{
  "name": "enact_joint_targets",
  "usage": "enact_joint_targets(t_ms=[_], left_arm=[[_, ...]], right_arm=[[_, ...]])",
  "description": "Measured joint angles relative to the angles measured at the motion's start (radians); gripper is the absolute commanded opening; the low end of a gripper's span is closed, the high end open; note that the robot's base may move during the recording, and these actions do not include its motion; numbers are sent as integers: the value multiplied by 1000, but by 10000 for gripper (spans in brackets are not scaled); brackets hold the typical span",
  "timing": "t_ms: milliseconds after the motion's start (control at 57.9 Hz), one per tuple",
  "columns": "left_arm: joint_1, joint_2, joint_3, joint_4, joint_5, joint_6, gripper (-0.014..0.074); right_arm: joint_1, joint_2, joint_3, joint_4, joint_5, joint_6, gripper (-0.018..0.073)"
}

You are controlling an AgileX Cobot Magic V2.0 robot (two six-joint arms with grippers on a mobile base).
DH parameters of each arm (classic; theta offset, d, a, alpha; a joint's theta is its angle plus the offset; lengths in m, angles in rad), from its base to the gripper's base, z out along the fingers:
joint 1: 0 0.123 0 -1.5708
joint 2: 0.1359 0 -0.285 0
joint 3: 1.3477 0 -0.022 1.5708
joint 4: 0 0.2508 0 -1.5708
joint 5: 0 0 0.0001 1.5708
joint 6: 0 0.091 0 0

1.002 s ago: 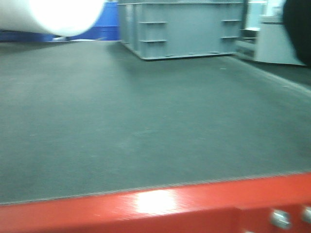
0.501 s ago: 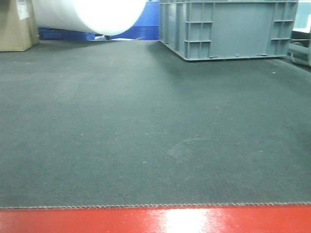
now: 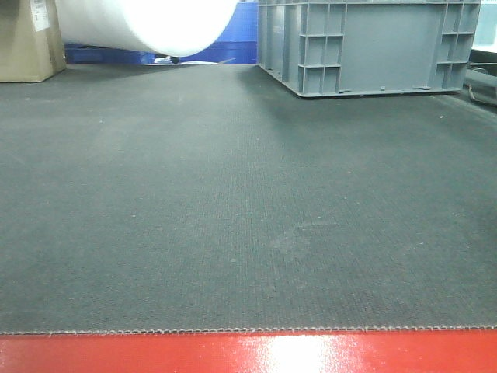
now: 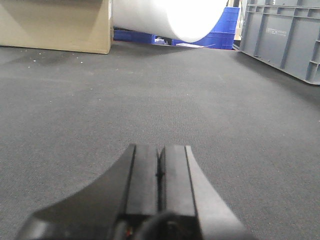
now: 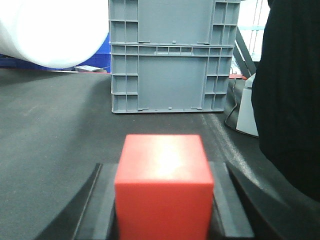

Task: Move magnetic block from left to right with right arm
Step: 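Approach the second table near the grey crate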

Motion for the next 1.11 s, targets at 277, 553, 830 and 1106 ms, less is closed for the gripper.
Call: enact_joint_targets(t_ms=[277, 553, 830, 1106], left_arm=[[0, 0, 0, 0, 0, 0, -126], [0, 0, 0, 0, 0, 0, -126], [0, 0, 0, 0, 0, 0, -126], [0, 0, 0, 0, 0, 0, -126]], right_arm=[[0, 0, 0, 0, 0, 0, 328], [0, 0, 0, 0, -5, 0, 328], [0, 112, -80, -9, 83, 0, 328], [154, 432, -214, -27, 210, 0, 328]])
